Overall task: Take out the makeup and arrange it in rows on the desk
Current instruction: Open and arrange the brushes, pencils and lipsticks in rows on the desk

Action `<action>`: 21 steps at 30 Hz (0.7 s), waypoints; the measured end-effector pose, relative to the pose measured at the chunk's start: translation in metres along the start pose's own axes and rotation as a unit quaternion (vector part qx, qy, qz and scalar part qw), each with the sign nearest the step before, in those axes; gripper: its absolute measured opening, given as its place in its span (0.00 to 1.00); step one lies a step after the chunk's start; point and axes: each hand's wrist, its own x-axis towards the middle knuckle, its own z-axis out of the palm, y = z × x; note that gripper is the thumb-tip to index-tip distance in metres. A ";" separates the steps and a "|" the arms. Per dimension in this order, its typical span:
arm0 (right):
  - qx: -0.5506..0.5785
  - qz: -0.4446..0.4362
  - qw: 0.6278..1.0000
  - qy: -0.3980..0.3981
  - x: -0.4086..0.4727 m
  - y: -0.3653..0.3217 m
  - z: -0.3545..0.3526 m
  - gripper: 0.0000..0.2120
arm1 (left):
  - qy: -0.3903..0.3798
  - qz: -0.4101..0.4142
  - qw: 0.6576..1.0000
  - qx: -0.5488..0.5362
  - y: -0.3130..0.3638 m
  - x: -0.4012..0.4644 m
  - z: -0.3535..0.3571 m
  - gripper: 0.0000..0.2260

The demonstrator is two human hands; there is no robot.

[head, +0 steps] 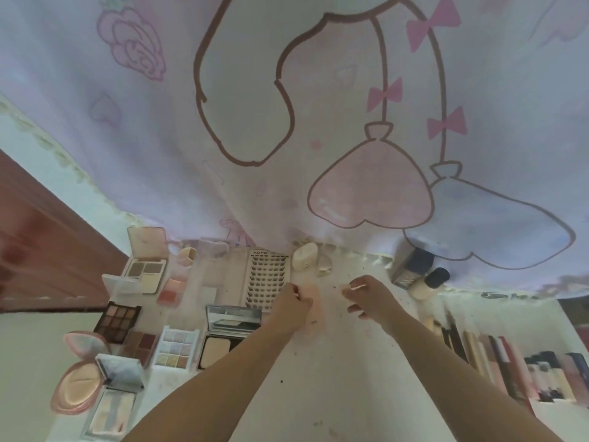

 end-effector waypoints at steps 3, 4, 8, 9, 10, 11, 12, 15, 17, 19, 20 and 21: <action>-0.028 0.004 1.000 0.002 0.019 0.003 0.014 0.08 | 0.055 0.027 0.997 0.056 0.003 0.011 0.008 0.07; -0.045 -0.002 0.999 -0.001 0.024 0.005 0.018 0.08 | 0.066 0.029 0.995 0.063 0.003 0.015 0.010 0.07; -0.113 -0.035 0.993 0.011 0.035 0.009 0.029 0.11 | 0.090 0.022 0.992 0.081 0.002 0.022 0.012 0.05; -0.119 -0.042 0.992 0.016 0.035 0.008 0.031 0.12 | 0.096 0.019 0.991 0.089 0.002 0.023 0.012 0.06; -0.131 -0.048 0.990 0.018 0.035 0.007 0.032 0.13 | 0.101 0.020 0.990 0.097 0.002 0.022 0.011 0.06; -0.146 -0.053 0.988 0.018 0.034 0.006 0.032 0.14 | 0.105 0.026 0.988 0.106 0.002 0.021 0.011 0.07; -0.158 -0.057 0.986 0.016 0.032 0.004 0.030 0.16 | 0.110 0.036 0.986 0.116 0.003 0.019 0.011 0.08; -0.174 -0.106 0.978 0.036 0.021 -0.009 0.008 0.16 | 0.116 0.108 0.980 0.119 0.008 0.008 0.017 0.08; -0.250 -0.173 0.949 0.079 0.014 -0.020 -0.023 0.11 | 0.083 0.182 0.973 0.111 0.018 -0.002 0.032 0.05; -0.347 -0.225 0.902 0.128 0.005 -0.031 -0.061 0.09 | 0.022 0.231 0.967 0.107 0.033 -0.008 0.055 0.07; -0.389 -0.241 0.876 0.155 0.001 -0.035 -0.080 0.09 | -0.007 0.247 0.963 0.107 0.041 -0.008 0.069 0.09; -0.434 -0.251 0.846 0.181 -0.003 -0.037 -0.096 0.10 | -0.029 0.261 0.959 0.109 0.051 -0.007 0.083 0.12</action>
